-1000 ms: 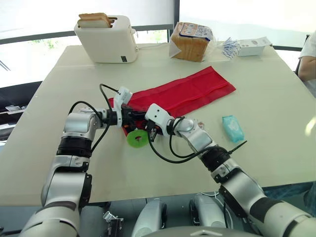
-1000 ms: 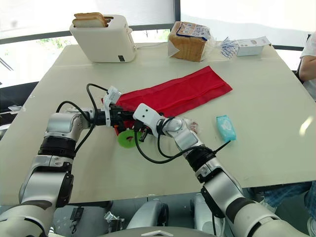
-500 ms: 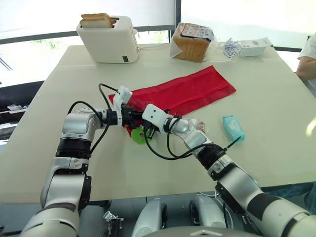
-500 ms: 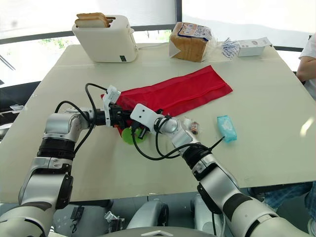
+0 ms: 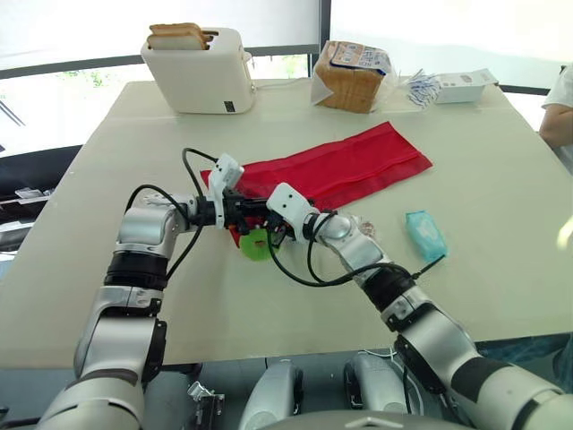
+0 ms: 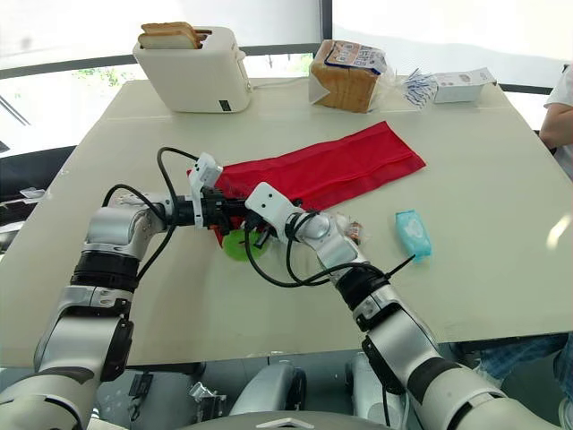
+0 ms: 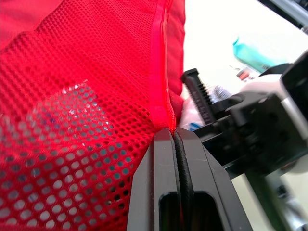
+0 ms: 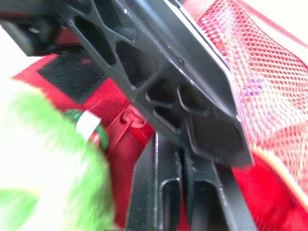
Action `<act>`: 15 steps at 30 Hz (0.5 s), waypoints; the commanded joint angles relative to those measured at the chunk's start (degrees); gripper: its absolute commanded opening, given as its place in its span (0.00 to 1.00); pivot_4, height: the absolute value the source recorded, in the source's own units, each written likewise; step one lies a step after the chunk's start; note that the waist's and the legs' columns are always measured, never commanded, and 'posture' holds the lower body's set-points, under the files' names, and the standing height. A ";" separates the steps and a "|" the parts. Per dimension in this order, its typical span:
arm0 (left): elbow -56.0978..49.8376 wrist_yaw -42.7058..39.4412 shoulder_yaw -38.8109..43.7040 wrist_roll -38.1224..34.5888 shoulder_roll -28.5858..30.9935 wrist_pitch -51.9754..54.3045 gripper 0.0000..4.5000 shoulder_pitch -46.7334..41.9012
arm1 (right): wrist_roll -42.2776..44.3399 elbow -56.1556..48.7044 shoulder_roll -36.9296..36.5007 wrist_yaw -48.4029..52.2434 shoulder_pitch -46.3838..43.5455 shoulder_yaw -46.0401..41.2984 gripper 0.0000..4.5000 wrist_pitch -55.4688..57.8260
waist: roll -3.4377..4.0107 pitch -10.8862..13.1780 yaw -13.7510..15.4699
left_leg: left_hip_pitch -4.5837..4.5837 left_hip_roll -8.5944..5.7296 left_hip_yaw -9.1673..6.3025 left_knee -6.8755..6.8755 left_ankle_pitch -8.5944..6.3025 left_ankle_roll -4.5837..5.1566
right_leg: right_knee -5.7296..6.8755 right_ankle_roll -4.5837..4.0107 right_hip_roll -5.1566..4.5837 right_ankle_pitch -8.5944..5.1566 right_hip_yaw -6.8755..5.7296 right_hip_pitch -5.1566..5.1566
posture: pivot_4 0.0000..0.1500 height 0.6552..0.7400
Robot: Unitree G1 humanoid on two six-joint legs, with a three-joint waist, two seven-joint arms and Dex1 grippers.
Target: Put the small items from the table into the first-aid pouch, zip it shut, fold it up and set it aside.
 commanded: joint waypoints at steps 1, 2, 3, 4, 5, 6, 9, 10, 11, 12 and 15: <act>2.19 -0.24 -0.95 1.88 0.27 -2.26 0.00 0.65 | 4.53 -14.54 -4.56 5.67 3.66 -2.21 0.47 9.26 | 0.02 0.01 0.15 | 0.00 -0.02 0.00 0.00 0.00 0.00 | 0.00 0.00 -0.01 0.00 0.01 0.00 | 1.00 1.00; 2.81 -0.22 -0.81 1.97 0.05 -2.90 0.00 0.53 | 5.94 -18.67 -5.92 7.44 5.11 -1.79 0.58 12.15 | 0.01 0.01 0.30 | -0.01 -0.04 0.00 0.00 0.00 0.01 | 0.00 0.00 -0.03 0.00 0.01 -0.01 | 1.00 1.00; 3.46 -0.13 -0.81 2.24 -0.12 -3.46 0.00 0.34 | 6.88 -22.02 -6.97 8.04 6.25 -1.85 0.66 14.58 | 0.01 0.01 0.54 | -0.02 -0.05 0.00 0.01 -0.01 0.01 | -0.01 0.00 -0.03 0.00 0.01 -0.01 | 1.00 1.00; 4.12 -0.02 -0.80 2.44 -0.29 -3.92 0.00 0.11 | 7.40 -24.88 -8.11 8.07 7.09 -2.21 0.66 16.38 | 0.01 0.01 0.63 | -0.04 -0.05 0.00 0.01 -0.01 0.02 | 0.00 0.00 -0.04 0.00 0.01 -0.04 | 1.00 1.00; 4.62 -0.03 -0.82 2.62 -0.41 -4.32 0.00 -0.06 | 8.09 -27.76 -9.44 8.36 7.88 -2.73 0.66 18.15 | 0.01 0.02 0.61 | -0.05 -0.05 0.00 0.01 -0.01 0.02 | 0.00 0.00 -0.04 0.00 0.01 -0.05 | 1.00 1.00; 4.96 -0.04 -0.87 2.81 -0.52 -4.63 0.00 -0.17 | 8.66 -29.88 -10.52 8.49 8.40 -3.25 0.66 19.47 | 0.01 0.02 0.64 | -0.06 -0.05 0.00 0.00 -0.01 0.02 | 0.01 0.00 -0.04 0.00 0.01 -0.08 | 1.00 1.00; 5.06 -0.60 -1.30 3.60 -0.49 -6.62 0.00 0.40 | 11.75 -37.16 -14.33 9.76 10.37 -5.91 0.66 22.02 | 0.01 0.02 0.83 | -0.07 -0.05 0.00 0.00 -0.01 0.02 | 0.01 0.00 -0.04 0.00 0.01 -0.09 | 1.00 1.00; 4.89 -0.81 -1.62 4.02 -0.37 -7.66 0.00 0.81 | 12.92 -39.30 -15.29 9.78 10.97 -7.07 0.66 22.60 | 0.01 0.02 0.87 | -0.08 -0.05 0.00 0.00 -0.01 0.02 | 0.00 0.00 -0.05 0.00 0.01 -0.08 | 1.00 1.00; 4.62 -0.97 -1.88 4.60 -0.13 -9.16 0.00 1.40 | 14.19 -42.25 -16.74 10.22 11.92 -8.56 0.66 22.68 | 0.01 0.02 0.94 | -0.08 -0.05 0.00 0.00 -0.01 0.03 | -0.01 0.00 -0.05 0.00 0.01 -0.08 | 1.00 1.00; 4.54 -0.97 -1.92 5.00 -0.06 -10.55 0.00 1.81 | 15.30 -44.69 -18.03 10.53 12.74 -9.76 0.66 22.81 | 0.00 0.02 1.02 | -0.09 -0.06 0.00 0.01 -0.01 0.03 | -0.02 0.00 -0.06 0.00 0.01 -0.08 | 1.00 1.00; 6.48 0.55 -1.76 7.32 0.41 -16.91 0.00 2.23 | 18.68 -52.58 -22.30 10.92 15.83 -14.06 0.66 23.49 | -0.02 0.03 1.22 | -0.09 -0.07 0.01 0.01 -0.01 0.03 | -0.04 0.00 -0.08 0.00 0.01 -0.07 | 1.00 1.00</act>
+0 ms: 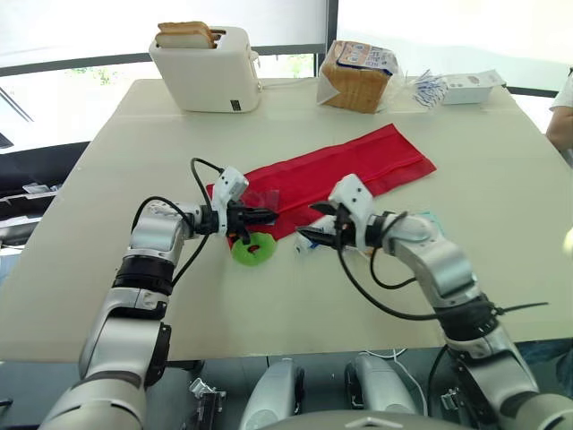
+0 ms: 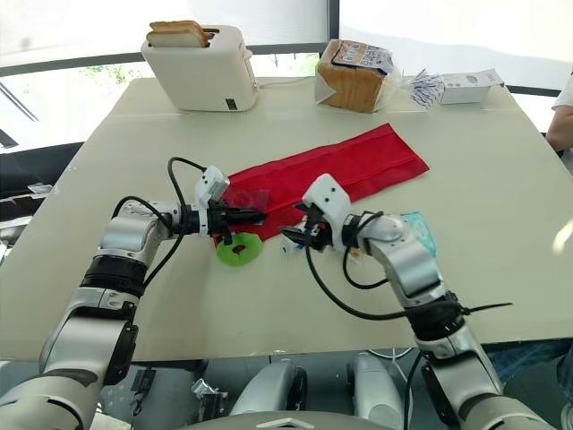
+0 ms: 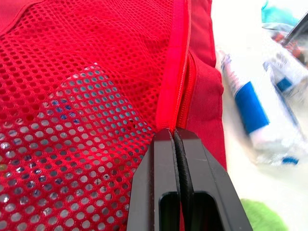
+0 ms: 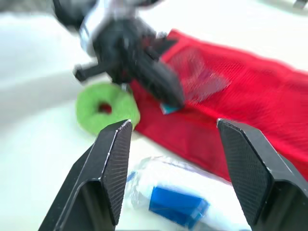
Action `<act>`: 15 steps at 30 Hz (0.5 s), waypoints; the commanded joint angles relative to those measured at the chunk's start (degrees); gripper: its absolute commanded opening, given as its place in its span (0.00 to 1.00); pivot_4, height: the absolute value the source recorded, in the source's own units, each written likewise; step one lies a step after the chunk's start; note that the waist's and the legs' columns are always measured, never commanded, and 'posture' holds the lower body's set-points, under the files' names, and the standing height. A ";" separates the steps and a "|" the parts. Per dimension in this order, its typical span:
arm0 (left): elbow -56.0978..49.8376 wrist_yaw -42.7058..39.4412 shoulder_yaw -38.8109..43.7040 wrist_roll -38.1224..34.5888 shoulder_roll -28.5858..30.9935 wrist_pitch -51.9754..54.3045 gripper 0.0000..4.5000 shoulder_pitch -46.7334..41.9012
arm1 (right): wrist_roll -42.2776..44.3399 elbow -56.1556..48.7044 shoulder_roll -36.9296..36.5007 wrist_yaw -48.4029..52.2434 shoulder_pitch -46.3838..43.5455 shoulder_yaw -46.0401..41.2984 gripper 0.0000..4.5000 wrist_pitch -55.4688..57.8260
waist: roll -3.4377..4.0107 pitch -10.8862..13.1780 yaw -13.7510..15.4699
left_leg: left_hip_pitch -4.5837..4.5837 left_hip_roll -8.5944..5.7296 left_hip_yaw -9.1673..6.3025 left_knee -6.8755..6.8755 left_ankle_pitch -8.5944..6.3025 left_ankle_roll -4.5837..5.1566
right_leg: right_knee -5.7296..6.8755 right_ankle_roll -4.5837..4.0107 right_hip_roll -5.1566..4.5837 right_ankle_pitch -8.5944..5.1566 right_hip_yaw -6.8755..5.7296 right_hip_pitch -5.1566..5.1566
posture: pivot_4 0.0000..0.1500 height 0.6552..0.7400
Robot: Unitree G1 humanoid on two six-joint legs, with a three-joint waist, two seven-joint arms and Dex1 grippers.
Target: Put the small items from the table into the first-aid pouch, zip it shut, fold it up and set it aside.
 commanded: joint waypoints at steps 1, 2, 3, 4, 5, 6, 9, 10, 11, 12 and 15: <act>2.95 1.66 1.03 3.03 1.45 -8.81 0.00 -0.43 | 5.21 -11.65 -4.35 0.88 3.09 -6.74 0.66 0.93 | -0.01 0.01 0.14 | 0.00 0.00 0.00 0.00 0.00 0.00 | 0.00 0.00 0.00 0.00 -0.01 0.00 | 1.00 1.00; 4.89 2.43 1.45 3.81 1.69 -11.76 0.00 -0.89 | 7.56 -14.67 -5.69 1.51 4.79 -9.30 0.66 0.96 | -0.01 0.01 0.15 | 0.00 0.00 0.00 0.00 0.00 0.00 | 0.00 0.00 0.00 0.00 -0.01 0.00 | 1.00 1.00; 7.60 2.67 2.10 4.41 2.14 -16.14 0.00 -1.57 | 10.88 -18.15 -8.86 3.41 6.95 -12.73 0.66 3.07 | -0.01 0.01 0.10 | 0.00 0.00 0.00 -0.01 0.00 0.00 | 0.00 0.00 0.00 0.00 -0.01 0.00 | 1.00 1.00; 10.03 2.78 2.17 5.44 2.84 -20.39 0.00 -2.07 | 13.15 -20.85 -11.38 4.44 8.88 -15.87 0.66 4.11 | -0.02 0.01 0.10 | 0.00 0.00 0.00 -0.02 0.00 0.00 | -0.01 0.00 0.00 0.00 0.00 0.00 | 1.00 1.00; 12.16 2.29 2.12 6.18 3.48 -24.13 0.00 -2.44 | 15.11 -22.70 -13.19 4.78 10.32 -18.75 0.66 5.41 | -0.05 0.04 0.38 | 0.00 0.01 0.02 -0.02 0.00 0.01 | 0.00 0.00 0.00 0.00 -0.01 0.00 | 1.00 1.00; 14.01 1.40 1.85 6.80 4.17 -26.39 0.00 -2.76 | 16.96 -24.43 -15.14 5.04 11.90 -21.20 0.73 6.50 | -0.08 0.05 0.32 | -0.01 0.01 0.01 -0.01 -0.01 0.02 | -0.03 0.00 -0.02 0.00 -0.06 0.01 | 1.00 1.00; 18.48 -2.36 2.21 6.57 6.12 -29.13 0.00 -4.10 | 22.54 -28.80 -20.46 5.77 16.50 -28.61 0.94 8.56 | -0.10 0.07 0.35 | -0.02 0.02 0.02 -0.03 -0.02 0.05 | -0.04 0.00 -0.04 0.00 -0.06 0.02 | 1.00 1.00; 19.52 -4.12 2.43 6.06 6.49 -29.25 0.00 -4.57 | 24.21 -29.54 -21.64 5.36 17.40 -30.70 0.98 9.04 | -0.10 0.07 0.24 | -0.01 0.03 0.03 -0.03 -0.08 0.14 | -0.04 0.00 -0.03 0.00 -0.08 0.02 | 1.00 1.00; 19.80 -4.51 3.22 5.28 6.65 -29.26 0.13 -5.06 | 25.77 -30.40 -23.17 5.34 18.58 -33.19 1.00 9.83 | -0.09 0.08 0.37 | 0.00 0.03 0.03 -0.03 -0.15 0.26 | -0.04 0.00 -0.03 0.00 -0.08 0.03 | 1.00 1.00; 19.71 -4.55 4.08 4.48 6.52 -28.53 0.18 -5.61 | 27.08 -31.07 -24.50 5.22 19.54 -35.05 1.00 10.39 | -0.11 0.09 0.58 | -0.01 0.04 0.03 -0.01 -0.15 0.28 | -0.02 0.00 -0.04 0.00 -0.11 0.04 | 1.00 1.00; 14.04 -2.23 5.75 2.31 4.27 -23.68 0.38 -6.82 | 30.80 -32.52 -26.74 3.33 21.41 -39.97 1.00 11.84 | -0.16 0.12 1.30 | -0.01 0.04 0.03 0.06 -0.17 0.31 | -0.04 0.01 -0.05 0.00 -0.15 0.10 | 1.00 1.00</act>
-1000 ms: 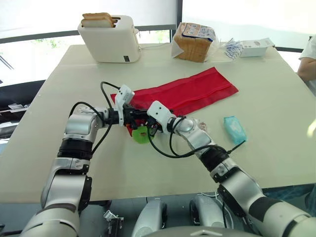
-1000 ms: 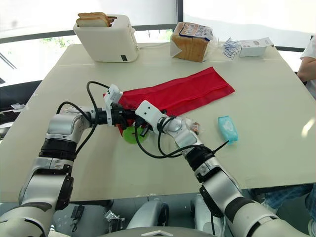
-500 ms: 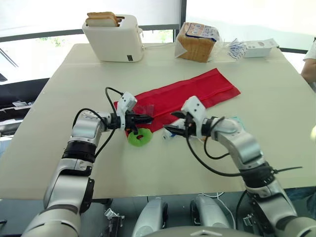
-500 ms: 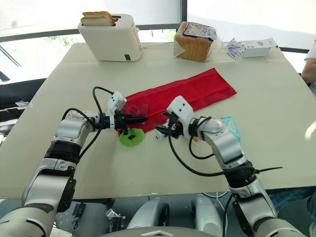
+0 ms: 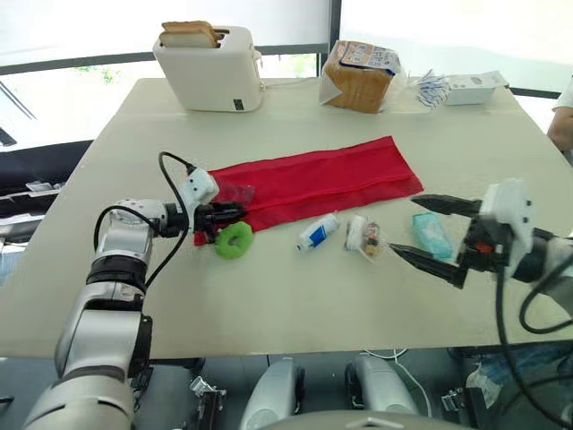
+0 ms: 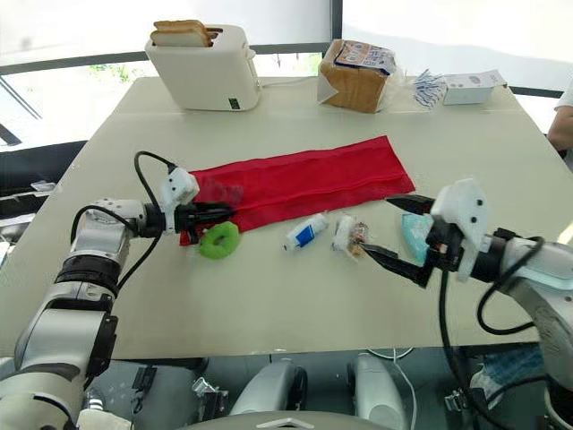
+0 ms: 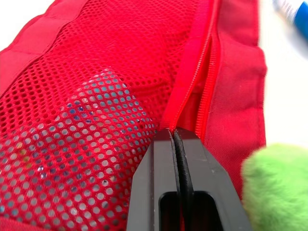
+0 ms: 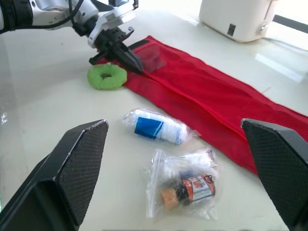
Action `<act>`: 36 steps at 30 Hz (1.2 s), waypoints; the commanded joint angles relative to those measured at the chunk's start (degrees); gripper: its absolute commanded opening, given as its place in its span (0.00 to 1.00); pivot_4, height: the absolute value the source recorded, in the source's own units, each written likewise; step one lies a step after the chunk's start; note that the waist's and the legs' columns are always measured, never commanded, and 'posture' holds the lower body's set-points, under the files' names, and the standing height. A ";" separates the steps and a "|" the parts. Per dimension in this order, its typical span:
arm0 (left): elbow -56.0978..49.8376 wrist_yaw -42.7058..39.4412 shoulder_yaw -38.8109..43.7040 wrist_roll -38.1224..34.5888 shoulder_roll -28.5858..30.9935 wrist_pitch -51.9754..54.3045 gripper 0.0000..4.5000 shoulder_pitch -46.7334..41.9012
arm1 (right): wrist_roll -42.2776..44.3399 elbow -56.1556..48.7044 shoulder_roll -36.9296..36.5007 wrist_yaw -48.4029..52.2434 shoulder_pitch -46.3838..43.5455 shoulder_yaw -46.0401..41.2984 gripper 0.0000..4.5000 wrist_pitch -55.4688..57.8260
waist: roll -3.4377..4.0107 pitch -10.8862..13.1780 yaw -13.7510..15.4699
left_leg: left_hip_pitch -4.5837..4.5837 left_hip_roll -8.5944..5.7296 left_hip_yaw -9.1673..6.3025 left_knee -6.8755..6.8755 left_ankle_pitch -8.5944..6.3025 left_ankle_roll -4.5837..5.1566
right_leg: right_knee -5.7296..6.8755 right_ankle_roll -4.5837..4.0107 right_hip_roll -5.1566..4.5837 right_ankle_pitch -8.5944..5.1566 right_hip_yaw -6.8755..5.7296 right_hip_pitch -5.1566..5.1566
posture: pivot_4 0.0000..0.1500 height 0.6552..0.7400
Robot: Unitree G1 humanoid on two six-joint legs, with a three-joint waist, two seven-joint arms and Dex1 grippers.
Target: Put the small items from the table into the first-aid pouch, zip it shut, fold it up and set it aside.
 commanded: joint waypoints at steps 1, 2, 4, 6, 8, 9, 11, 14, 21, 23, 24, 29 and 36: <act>-8.67 1.05 1.78 -3.52 -1.93 5.49 0.42 -1.63 | 4.75 -3.21 -1.72 -2.26 0.99 -5.39 1.00 1.44 | -0.06 0.03 0.55 | -0.01 0.00 0.00 0.03 -0.01 0.03 | 0.00 0.00 -0.01 0.00 0.00 0.01 | 1.00 1.00; -12.10 1.36 1.25 -4.14 -3.28 7.83 0.52 -1.45 | 6.33 -3.86 -2.15 -3.25 1.38 -6.41 1.00 2.04 | -0.08 0.05 1.02 | -0.02 0.00 0.00 0.08 -0.02 0.04 | 0.00 0.01 -0.03 0.00 -0.04 0.05 | 1.00 1.00; -16.96 2.52 -0.45 -3.84 -5.58 12.45 0.70 -1.36 | 9.38 -4.85 -2.93 -5.50 1.71 -7.64 1.00 2.97 | -0.10 0.05 1.67 | -0.07 0.00 0.00 0.17 -0.02 0.06 | -0.01 0.02 -0.08 0.00 -0.07 0.09 | 1.00 1.00; -19.72 4.34 -3.01 -1.15 -7.55 13.11 0.81 -1.34 | 11.31 -5.73 -3.82 -7.66 1.58 -7.78 1.00 3.03 | -0.11 0.06 1.80 | -0.07 0.00 0.01 0.23 -0.01 0.03 | -0.02 0.03 -0.08 0.01 -0.05 0.13 | 1.00 1.00; -19.46 8.87 -7.15 3.86 -10.09 15.60 0.81 -3.62 | 13.08 -6.30 -4.87 -9.69 0.96 -7.81 1.00 3.08 | -0.12 0.07 1.77 | -0.04 -0.01 0.01 0.22 0.00 0.02 | 0.00 0.03 -0.07 0.01 -0.05 0.14 | 1.00 1.00; -17.78 10.83 -9.08 6.20 -11.51 15.67 0.81 -5.06 | 13.74 -6.34 -5.30 -10.52 0.84 -7.63 1.00 3.04 | -0.14 0.08 1.81 | -0.04 -0.01 0.01 0.22 0.00 0.02 | 0.00 0.03 -0.05 0.01 -0.05 0.14 | 1.00 1.00; -13.90 13.59 -11.64 9.82 -13.42 14.91 0.81 -7.34 | 14.48 -6.27 -6.21 -12.11 0.85 -7.05 1.00 2.72 | -0.23 0.13 1.91 | -0.04 -0.02 0.01 0.23 -0.02 0.08 | 0.02 0.03 -0.04 0.01 -0.08 0.17 | 1.00 1.00; -8.37 17.50 -15.19 14.59 -16.20 10.46 0.81 -10.13 | 15.88 -6.32 -7.98 -12.92 1.66 -7.87 1.00 2.33 | -0.27 0.15 1.63 | -0.03 -0.02 0.05 0.22 0.00 0.05 | 0.00 0.03 -0.02 0.01 -0.04 0.18 | 1.00 1.00; 2.82 24.04 -14.72 17.24 -21.16 6.27 0.81 -16.71 | 15.21 -7.70 -8.47 -16.67 4.86 -7.09 1.00 0.43 | -0.39 0.23 1.90 | -0.02 -0.01 0.05 0.25 -0.03 0.11 | -0.01 0.04 -0.02 0.01 -0.06 0.22 | 1.00 1.00; 5.05 24.03 -14.43 17.41 -21.27 5.28 0.81 -17.93 | 16.76 -8.30 -8.29 -17.61 5.48 -7.44 1.00 0.10 | -0.40 0.23 1.89 | -0.01 -0.01 0.04 0.25 -0.02 0.09 | 0.00 0.04 -0.02 0.00 -0.07 0.22 | 1.00 1.00; 6.08 23.99 -14.30 17.49 -21.35 4.78 0.81 -18.47 | 16.61 -8.43 -8.65 -17.54 6.03 -7.53 1.00 -0.08 | -0.40 0.23 1.87 | -0.01 -0.01 0.04 0.25 -0.01 0.08 | 0.00 0.04 -0.01 0.00 -0.07 0.22 | 1.00 1.00; 9.77 22.57 -12.60 15.92 -22.65 4.06 0.55 -20.48 | 14.55 -8.01 -9.61 -17.87 7.39 -6.90 1.00 -2.12 | -0.41 0.24 1.86 | -0.01 -0.01 0.05 0.25 0.01 0.03 | 0.00 0.04 -0.01 0.00 -0.07 0.22 | 1.00 1.00; 12.07 21.36 -9.91 14.60 -23.81 6.96 0.01 -22.42 | 13.74 -6.53 -10.54 -17.29 6.95 -4.83 1.00 -3.90 | -0.47 0.27 1.84 | -0.02 -0.01 0.05 0.26 0.02 0.02 | 0.00 0.04 0.00 0.00 -0.08 0.22 | 1.00 1.00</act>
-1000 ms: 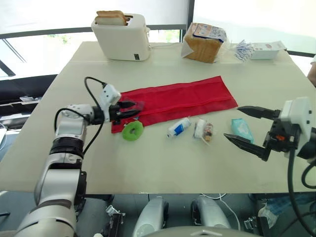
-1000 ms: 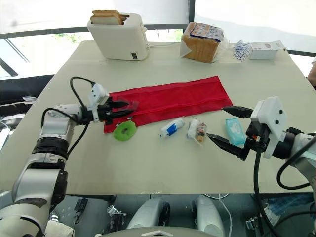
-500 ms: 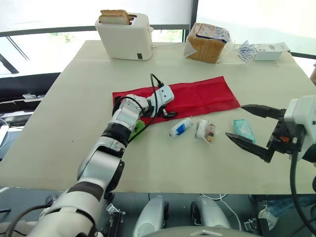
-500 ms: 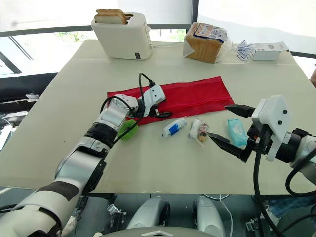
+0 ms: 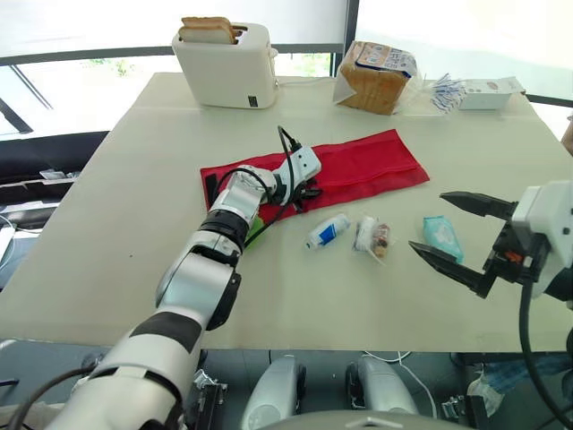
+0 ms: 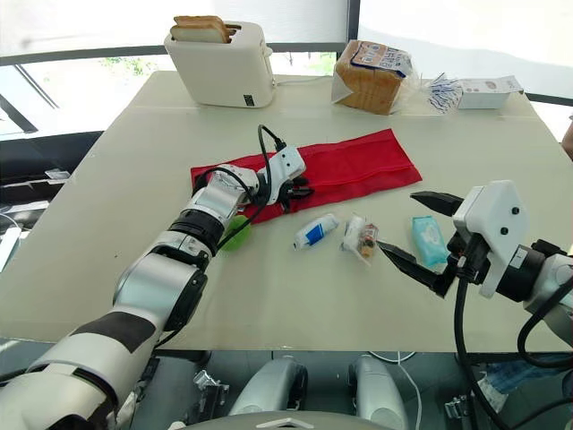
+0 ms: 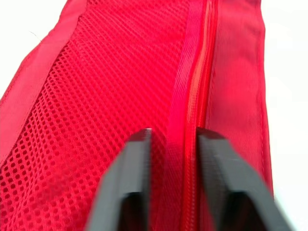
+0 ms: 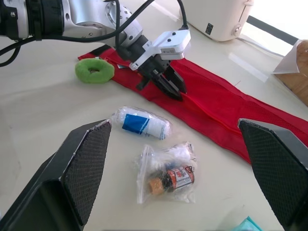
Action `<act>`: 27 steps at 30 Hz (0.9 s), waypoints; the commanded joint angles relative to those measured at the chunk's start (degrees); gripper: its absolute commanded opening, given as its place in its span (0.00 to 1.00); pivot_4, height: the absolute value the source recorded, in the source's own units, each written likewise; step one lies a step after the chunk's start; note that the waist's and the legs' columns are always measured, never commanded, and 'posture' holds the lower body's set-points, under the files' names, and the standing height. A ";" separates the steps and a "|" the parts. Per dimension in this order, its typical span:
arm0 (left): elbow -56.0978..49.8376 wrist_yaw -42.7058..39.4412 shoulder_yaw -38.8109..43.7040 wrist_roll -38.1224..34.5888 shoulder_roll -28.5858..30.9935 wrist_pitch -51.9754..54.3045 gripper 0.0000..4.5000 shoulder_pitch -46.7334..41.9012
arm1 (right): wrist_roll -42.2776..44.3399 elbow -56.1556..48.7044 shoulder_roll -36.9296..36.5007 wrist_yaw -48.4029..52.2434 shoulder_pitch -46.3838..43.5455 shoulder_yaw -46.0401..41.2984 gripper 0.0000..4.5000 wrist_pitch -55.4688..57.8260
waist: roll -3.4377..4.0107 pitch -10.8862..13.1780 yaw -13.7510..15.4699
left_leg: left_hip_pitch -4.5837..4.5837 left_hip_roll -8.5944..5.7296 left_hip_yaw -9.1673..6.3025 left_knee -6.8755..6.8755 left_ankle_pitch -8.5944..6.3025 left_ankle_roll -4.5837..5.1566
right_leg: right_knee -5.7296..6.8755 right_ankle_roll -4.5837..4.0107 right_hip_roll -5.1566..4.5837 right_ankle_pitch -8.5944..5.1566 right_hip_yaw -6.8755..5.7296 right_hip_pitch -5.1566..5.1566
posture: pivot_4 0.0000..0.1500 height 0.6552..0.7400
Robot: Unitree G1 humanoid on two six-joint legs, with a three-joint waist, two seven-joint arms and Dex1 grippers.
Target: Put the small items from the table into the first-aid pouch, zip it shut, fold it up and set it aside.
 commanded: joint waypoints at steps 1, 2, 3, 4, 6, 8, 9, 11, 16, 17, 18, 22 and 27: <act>0.40 -0.44 2.14 -1.29 -0.24 1.08 0.01 -2.09 | -0.57 0.10 -0.83 0.16 -0.62 0.97 1.00 -2.04 | 0.00 0.00 -0.01 | 0.00 0.00 0.00 0.00 0.01 -0.01 | 0.00 0.00 0.00 0.00 0.00 0.00 | 1.00 1.00; 0.55 -0.63 2.46 -1.41 -0.28 1.40 0.01 -2.21 | -0.83 0.15 -1.00 0.25 -0.58 1.41 1.00 -2.24 | 0.00 0.00 -0.01 | 0.00 0.00 0.00 0.00 0.01 -0.01 | 0.00 0.00 0.00 0.00 0.00 0.00 | 1.00 1.00; 0.64 -0.90 2.67 -1.59 -0.29 1.75 0.01 -2.29 | -1.12 0.19 -1.08 0.24 -0.54 1.68 1.00 -2.45 | 0.00 0.00 -0.01 | 0.00 0.00 0.00 0.00 0.01 -0.01 | 0.00 0.00 0.00 0.00 0.00 0.00 | 1.00 1.00; 0.58 -1.37 2.93 -1.91 -0.37 2.14 0.01 -2.26 | -1.51 0.24 -1.12 0.19 -0.47 1.75 1.00 -2.70 | 0.00 0.00 0.00 | 0.00 0.00 0.00 0.00 0.01 -0.02 | 0.00 0.00 0.00 0.00 0.00 0.00 | 1.00 1.00; 0.08 -2.77 3.56 -2.74 -0.41 3.15 0.01 -2.08 | -1.90 0.34 -1.11 0.04 -0.49 1.93 1.00 -3.01 | 0.00 0.00 0.00 | 0.00 0.00 0.00 0.00 0.02 -0.03 | 0.00 0.00 0.00 0.00 0.00 0.00 | 1.00 1.00; -1.24 -5.28 4.33 -4.06 -0.26 4.46 0.01 -1.64 | -2.06 0.51 -1.04 -0.12 -0.68 2.47 1.00 -3.17 | 0.00 0.00 -0.01 | 0.00 0.00 0.00 0.00 0.03 -0.05 | 0.00 0.00 0.00 0.00 0.00 0.00 | 1.00 1.00; -2.19 -6.88 4.67 -4.69 0.00 5.31 0.01 -1.31 | -2.21 0.65 -1.00 -0.13 -0.90 3.04 1.00 -3.26 | 0.00 0.00 -0.01 | 0.00 0.00 0.00 0.00 0.03 -0.05 | 0.00 0.00 0.00 0.00 0.00 0.00 | 1.00 1.00; -4.20 -10.11 4.98 -5.59 1.20 6.58 0.01 -0.30 | -3.55 1.26 -1.35 0.09 -1.93 5.55 1.00 -3.54 | 0.00 0.00 -0.05 | 0.00 0.00 0.00 0.00 0.03 -0.06 | 0.00 0.00 0.00 0.00 0.00 0.00 | 1.00 1.00; -9.27 -13.79 5.38 -6.96 4.23 10.61 0.01 2.32 | -9.97 5.06 -2.41 1.58 -7.57 15.21 1.00 -5.47 | 0.01 0.00 -0.40 | 0.03 0.01 0.00 0.00 0.05 -0.09 | 0.01 -0.01 0.02 0.00 0.02 -0.01 | 1.00 1.00; -10.62 -14.25 5.41 -7.19 4.88 11.40 0.01 3.07 | -12.67 6.64 -2.73 2.54 -10.04 19.11 1.00 -6.43 | 0.01 -0.01 -0.36 | 0.03 0.01 -0.01 0.00 0.05 -0.09 | 0.01 -0.01 0.02 0.00 0.01 -0.01 | 1.00 1.00; -11.67 -14.37 5.37 -7.18 5.42 11.81 0.01 3.77 | -15.71 8.45 -2.83 3.50 -12.74 23.19 1.00 -7.52 | 0.01 0.02 -0.90 | 0.04 0.01 -0.01 0.00 0.05 -0.09 | 0.01 -0.01 0.02 0.00 0.01 -0.01 | 1.00 1.00; -15.20 -13.88 5.63 -7.68 6.77 13.40 0.01 6.33 | -26.26 19.81 0.07 8.80 -25.24 39.32 1.00 -10.53 | 0.00 0.02 -1.44 | 0.04 0.01 0.01 0.01 0.06 -0.10 | 0.02 -0.01 0.02 -0.01 0.03 -0.04 | 1.00 1.00; -17.34 -12.55 6.11 -7.80 7.02 14.04 0.01 8.15 | -40.90 41.53 9.24 19.71 -42.10 57.97 1.00 -18.86 | 0.00 0.02 -1.84 | 0.00 0.01 0.09 0.01 0.06 -0.11 | 0.04 -0.01 0.03 0.00 0.07 -0.18 | 1.00 1.00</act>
